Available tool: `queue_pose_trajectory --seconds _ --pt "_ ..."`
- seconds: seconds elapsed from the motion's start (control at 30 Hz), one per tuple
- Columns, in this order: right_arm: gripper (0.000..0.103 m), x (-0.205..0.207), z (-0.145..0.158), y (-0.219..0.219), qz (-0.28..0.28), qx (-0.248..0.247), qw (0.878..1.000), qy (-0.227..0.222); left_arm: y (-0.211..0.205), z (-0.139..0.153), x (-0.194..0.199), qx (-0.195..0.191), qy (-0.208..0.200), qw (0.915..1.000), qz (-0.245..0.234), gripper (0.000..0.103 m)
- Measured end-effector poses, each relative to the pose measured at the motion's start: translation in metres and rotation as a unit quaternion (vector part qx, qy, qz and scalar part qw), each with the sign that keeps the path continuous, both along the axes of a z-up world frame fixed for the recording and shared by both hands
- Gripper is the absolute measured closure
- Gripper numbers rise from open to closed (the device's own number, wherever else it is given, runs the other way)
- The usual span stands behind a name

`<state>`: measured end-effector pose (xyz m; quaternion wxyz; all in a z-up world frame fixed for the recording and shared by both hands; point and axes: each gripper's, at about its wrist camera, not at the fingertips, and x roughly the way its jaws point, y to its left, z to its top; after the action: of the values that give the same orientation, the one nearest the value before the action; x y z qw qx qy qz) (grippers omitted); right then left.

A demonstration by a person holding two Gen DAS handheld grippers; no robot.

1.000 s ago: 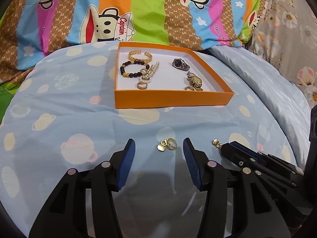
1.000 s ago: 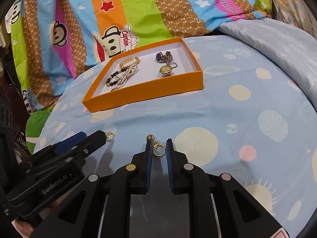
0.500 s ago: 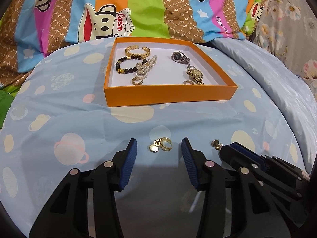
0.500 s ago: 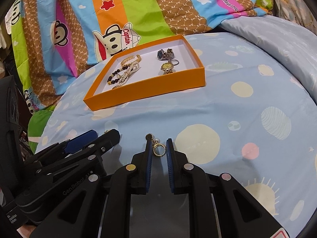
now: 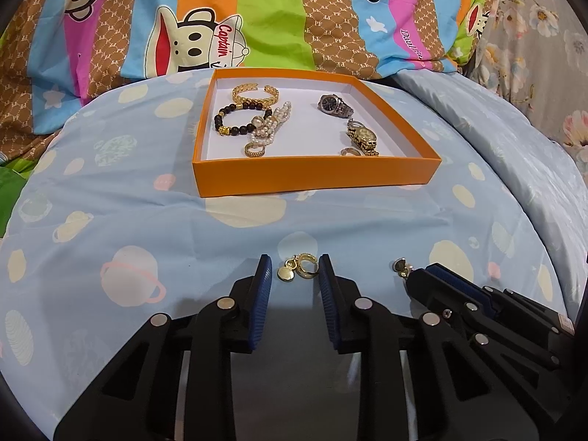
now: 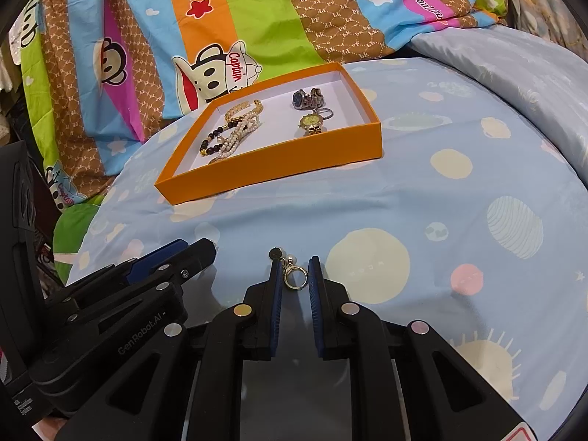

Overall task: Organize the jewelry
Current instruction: 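Lift the dangle earring with the right tool while the left tool grasps the gold heart earring, then carry both earrings into the box and open both tools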

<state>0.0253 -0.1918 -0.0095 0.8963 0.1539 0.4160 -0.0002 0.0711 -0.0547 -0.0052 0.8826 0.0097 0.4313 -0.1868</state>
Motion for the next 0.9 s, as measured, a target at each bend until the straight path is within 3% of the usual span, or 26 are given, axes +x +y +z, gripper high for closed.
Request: queue_pose_trajectory --seconds 0.4,0.9 --pt "0.089 -0.006 0.001 0.002 0.003 -0.001 1.000 0.000 0.007 0.001 -0.006 -0.009 0.001 1.0000 0.005 0.082" --pt "0.089 -0.049 0.004 0.012 0.025 -0.020 0.999 0.004 0.029 0.003 -0.050 -0.013 0.003 0.9999 -0.009 0.082"
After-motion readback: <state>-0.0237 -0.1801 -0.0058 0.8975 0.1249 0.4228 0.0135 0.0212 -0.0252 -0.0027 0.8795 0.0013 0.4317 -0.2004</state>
